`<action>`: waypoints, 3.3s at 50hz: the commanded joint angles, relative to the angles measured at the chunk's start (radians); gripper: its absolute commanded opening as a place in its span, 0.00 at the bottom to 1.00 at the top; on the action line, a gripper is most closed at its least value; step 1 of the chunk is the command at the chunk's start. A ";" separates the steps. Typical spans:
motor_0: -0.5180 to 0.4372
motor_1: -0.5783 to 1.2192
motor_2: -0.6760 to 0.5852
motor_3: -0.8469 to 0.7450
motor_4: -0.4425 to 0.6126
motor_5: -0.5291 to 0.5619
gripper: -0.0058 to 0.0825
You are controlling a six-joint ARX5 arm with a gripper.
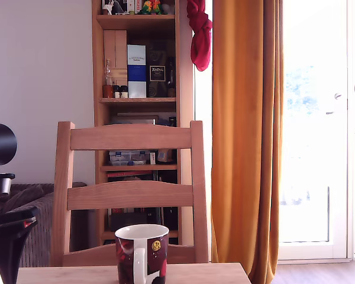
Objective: Pick the grey coffee capsule and place it inside the red coffee cup
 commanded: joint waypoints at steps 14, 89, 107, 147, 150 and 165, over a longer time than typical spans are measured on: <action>-0.003 0.019 0.017 -0.007 -0.011 0.004 0.74; -0.181 -0.042 0.297 0.084 0.303 -0.055 0.30; -0.261 -0.034 0.297 0.084 0.253 -0.056 0.30; -0.334 0.005 0.299 0.083 0.169 0.008 0.39; -0.324 0.003 0.306 0.082 0.170 0.031 0.17; -0.284 -0.104 0.309 0.019 -0.040 0.172 0.05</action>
